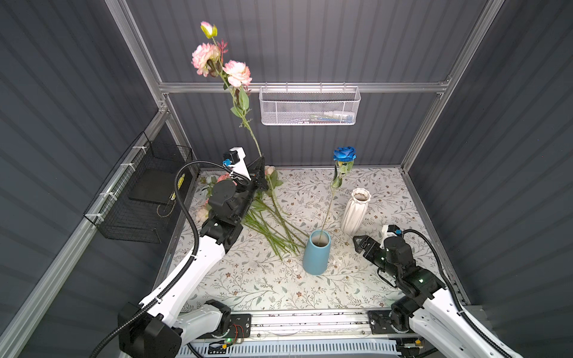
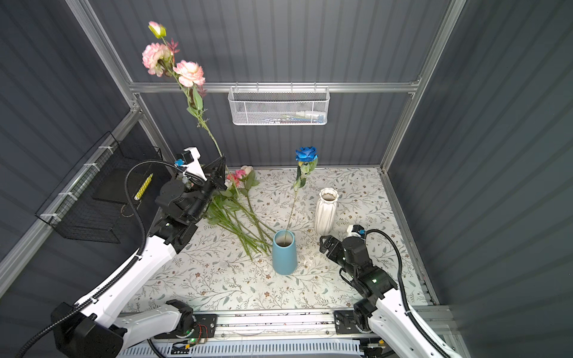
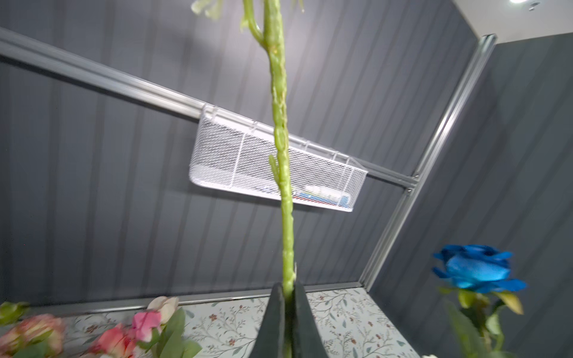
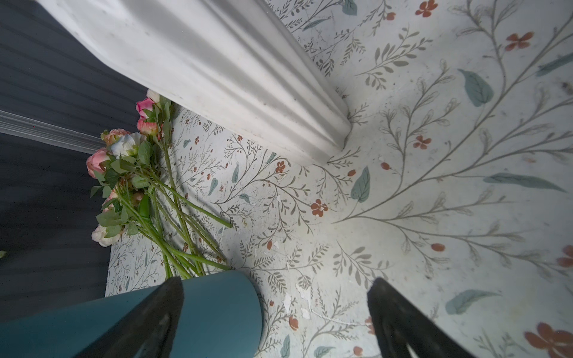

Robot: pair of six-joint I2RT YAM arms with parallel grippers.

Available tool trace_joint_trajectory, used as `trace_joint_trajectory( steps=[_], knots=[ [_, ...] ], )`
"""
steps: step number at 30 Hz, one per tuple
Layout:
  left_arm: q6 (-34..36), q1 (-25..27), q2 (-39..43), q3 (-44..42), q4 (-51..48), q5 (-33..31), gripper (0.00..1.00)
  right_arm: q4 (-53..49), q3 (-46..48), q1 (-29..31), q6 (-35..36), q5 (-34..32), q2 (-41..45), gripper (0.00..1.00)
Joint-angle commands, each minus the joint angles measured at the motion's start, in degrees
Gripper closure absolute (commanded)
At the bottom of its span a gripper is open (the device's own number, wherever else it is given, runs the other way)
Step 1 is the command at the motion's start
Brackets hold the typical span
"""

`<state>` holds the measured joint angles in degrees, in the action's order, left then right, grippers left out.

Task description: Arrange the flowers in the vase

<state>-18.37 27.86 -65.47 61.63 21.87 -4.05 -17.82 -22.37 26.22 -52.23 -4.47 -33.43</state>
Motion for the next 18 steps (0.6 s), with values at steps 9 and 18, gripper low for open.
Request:
trace_joint_trajectory(
  steps=[9,18],
  knots=[
    [3.87,12.98,-0.01,9.25,-3.77,6.86,1.00,0.26,-1.57,-0.23,0.11,0.01,-0.03,0.05],
    [7.08,20.21,-2.04,5.57,-0.57,5.23,1.00,-0.60,-1.01,-0.21,0.02,-0.30,1.43,0.05]
  ],
)
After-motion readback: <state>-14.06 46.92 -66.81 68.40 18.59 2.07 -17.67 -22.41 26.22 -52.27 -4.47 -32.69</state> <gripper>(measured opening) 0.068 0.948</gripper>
